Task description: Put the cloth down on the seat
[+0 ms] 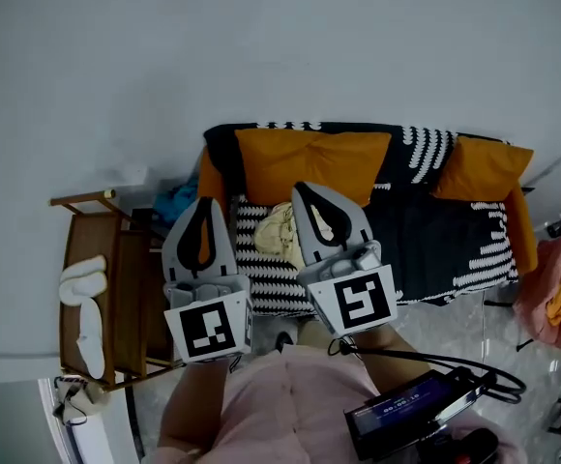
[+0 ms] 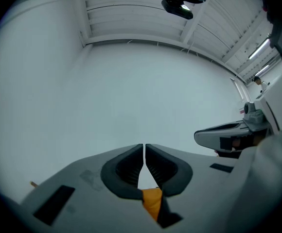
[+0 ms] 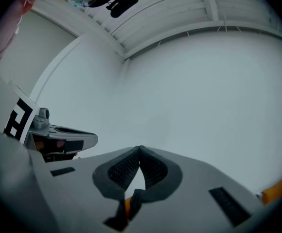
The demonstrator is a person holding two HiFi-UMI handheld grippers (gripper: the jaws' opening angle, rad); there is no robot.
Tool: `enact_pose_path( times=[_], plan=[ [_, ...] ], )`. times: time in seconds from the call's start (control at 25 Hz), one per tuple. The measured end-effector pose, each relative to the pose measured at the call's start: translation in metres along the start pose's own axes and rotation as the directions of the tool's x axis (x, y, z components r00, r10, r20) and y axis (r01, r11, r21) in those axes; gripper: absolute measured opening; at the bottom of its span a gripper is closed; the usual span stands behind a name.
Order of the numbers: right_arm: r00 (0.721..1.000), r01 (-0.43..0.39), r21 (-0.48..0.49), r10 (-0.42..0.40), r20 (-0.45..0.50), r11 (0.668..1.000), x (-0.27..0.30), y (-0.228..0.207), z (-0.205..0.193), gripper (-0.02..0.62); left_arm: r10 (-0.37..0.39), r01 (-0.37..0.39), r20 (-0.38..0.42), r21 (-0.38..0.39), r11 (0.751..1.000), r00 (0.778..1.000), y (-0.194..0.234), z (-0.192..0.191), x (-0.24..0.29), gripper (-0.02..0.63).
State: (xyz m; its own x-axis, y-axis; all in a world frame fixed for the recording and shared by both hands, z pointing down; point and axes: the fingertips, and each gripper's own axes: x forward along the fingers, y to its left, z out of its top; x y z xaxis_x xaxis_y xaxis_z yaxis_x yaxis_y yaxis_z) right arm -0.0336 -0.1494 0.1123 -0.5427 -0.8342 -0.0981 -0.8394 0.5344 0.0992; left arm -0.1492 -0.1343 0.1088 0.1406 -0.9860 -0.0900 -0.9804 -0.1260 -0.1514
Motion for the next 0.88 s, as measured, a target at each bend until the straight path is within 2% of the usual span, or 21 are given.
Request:
enact_pose_path(
  times=[0.36,0.88],
  plan=[
    [0.998,0.028,-0.027,-0.027,0.048,0.999,-0.011,-0.004,0.02,0.0,-0.022,0.022,0.041,0.004,1.0,0.999,-0.007,0.016,-0.005,0.023],
    [0.997,0.04,-0.029,-0.038,0.065,0.999,-0.014,-0.008,0.027,0.0,-0.031,0.031,0.048,-0.005,1.0,0.998,-0.012,0.016,-0.004,0.023]
  ],
)
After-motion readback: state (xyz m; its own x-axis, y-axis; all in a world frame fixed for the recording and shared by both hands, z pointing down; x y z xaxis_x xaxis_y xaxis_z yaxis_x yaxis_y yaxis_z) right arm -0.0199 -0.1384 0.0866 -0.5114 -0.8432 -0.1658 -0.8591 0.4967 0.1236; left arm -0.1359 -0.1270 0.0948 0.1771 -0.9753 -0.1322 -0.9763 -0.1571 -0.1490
